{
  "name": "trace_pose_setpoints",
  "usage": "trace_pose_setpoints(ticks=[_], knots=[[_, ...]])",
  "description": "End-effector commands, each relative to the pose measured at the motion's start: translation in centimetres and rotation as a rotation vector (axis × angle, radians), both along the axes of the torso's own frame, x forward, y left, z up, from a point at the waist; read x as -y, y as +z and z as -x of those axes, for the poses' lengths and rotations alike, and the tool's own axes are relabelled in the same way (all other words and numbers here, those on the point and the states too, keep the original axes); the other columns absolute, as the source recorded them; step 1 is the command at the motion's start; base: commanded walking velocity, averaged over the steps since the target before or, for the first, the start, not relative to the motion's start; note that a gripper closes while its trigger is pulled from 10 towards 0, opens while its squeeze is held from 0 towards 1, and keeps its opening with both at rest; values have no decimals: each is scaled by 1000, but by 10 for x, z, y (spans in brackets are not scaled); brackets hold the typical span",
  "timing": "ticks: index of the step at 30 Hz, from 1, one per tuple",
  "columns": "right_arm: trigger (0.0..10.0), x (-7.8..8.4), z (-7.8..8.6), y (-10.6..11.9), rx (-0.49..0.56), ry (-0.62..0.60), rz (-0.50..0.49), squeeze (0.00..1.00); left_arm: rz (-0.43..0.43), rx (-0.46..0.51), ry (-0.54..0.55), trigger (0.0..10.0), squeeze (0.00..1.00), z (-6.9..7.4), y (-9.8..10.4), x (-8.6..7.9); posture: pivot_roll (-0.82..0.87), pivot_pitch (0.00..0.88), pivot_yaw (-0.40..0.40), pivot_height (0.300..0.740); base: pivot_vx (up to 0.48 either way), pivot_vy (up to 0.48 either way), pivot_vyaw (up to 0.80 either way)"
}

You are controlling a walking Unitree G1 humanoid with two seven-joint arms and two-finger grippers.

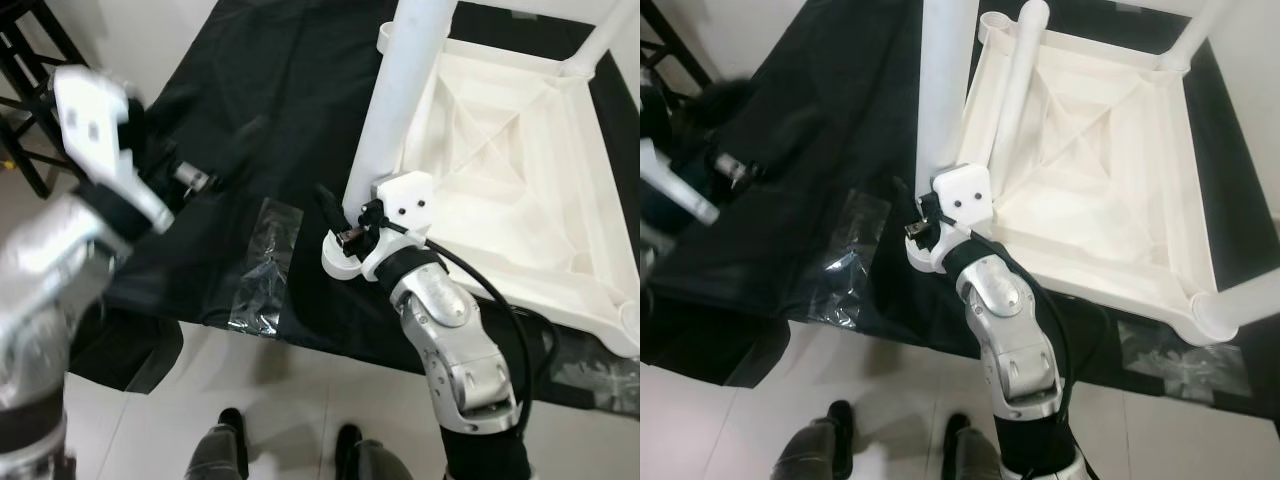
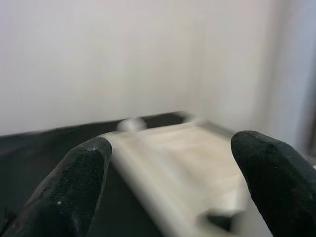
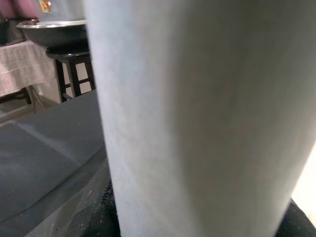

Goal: Building children table

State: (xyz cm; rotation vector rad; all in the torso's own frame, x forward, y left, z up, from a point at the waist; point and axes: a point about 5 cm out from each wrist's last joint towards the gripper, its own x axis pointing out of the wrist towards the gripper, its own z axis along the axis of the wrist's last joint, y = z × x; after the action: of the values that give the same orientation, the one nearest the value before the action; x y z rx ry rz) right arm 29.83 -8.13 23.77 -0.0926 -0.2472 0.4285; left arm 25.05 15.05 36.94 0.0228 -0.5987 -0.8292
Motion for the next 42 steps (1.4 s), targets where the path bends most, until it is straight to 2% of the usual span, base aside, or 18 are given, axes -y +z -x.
trace_pose_setpoints(ticks=[1,2,4,5,6,8,9,10,12,13,15,16,22,24,26,33,34,42], knots=[[10000,3,-6,-31,-139,-47,57,0,-21,-25,-140,10000,1000,2,8,6,113,276,-50,740,0,0,0],[10000,3,-6,-31,-139,-47,57,0,-21,-25,-140,10000,1000,2,8,6,113,276,-50,740,0,0,0],[10000,1,-7,-31,-130,-38,58,0,-50,-18,-211,10000,1000,2,16,11,110,271,-43,740,0,0,0],[10000,-3,-8,-29,-117,-28,61,0,-91,-8,-292,10000,1000,1,31,18,111,267,-41,740,0,0,0],[10000,-3,-8,-29,-117,-28,61,0,-91,-8,-292,10000,1000,1,31,18,111,267,-41,740,0,0,0],[10000,-4,-9,-28,-112,-25,62,0,-169,-2,-335,10000,1000,-1,39,25,112,267,-37,740,0,0,0],[10000,-4,-9,-28,-112,-25,62,0,-169,-2,-335,10000,1000,-1,39,25,112,267,-37,740,0,0,0],[10000,-4,-10,-27,-109,-25,60,0,-215,-9,-341,10000,1000,-4,41,29,113,266,-34,740,0,0,0],[10000,-5,-11,-27,-106,-26,59,0,-246,-20,-346,10000,1000,-6,42,31,113,266,-34,740,0,0,0],[10000,-5,-11,-26,-102,-25,55,0,-279,-38,-366,10000,294,-8,41,34,115,268,-31,740,0,0,0],[10000,-5,-12,-25,-98,-25,51,0,-303,-60,-385,10000,294,-12,41,38,116,269,-29,740,0,0,0],[10000,-6,-13,-24,-96,-23,47,0,-323,-75,-399,10000,0,-16,40,42,116,269,-29,740,0,0,0],[10000,-7,-14,-23,-91,-18,42,0,-353,-106,-394,10000,0,-31,39,51,116,272,-28,740,0,0,0],[10000,-10,-15,-20,-82,-6,37,0,-340,-128,-355,10000,0,-49,41,56,112,273,-26,740,0,0,0],[10000,-12,-15,-19,-77,2,33,0,-335,-130,-341,10000,0,-55,43,58,110,273,-24,740,0,0,0],[10000,-15,-15,-18,-73,14,31,0,-326,-129,-378,10000,0,-57,46,66,107,274,-27,740,0,0,0],[10000,-15,-15,-19,-73,16,33,0,-335,-130,-394,0,0,-57,46,69,106,272,-29,740,0,0,0],[10000,-17,-17,-16,-61,25,30,0,-374,-118,-443,0,0,-58,48,79,104,272,-28,740,0,0,0]])
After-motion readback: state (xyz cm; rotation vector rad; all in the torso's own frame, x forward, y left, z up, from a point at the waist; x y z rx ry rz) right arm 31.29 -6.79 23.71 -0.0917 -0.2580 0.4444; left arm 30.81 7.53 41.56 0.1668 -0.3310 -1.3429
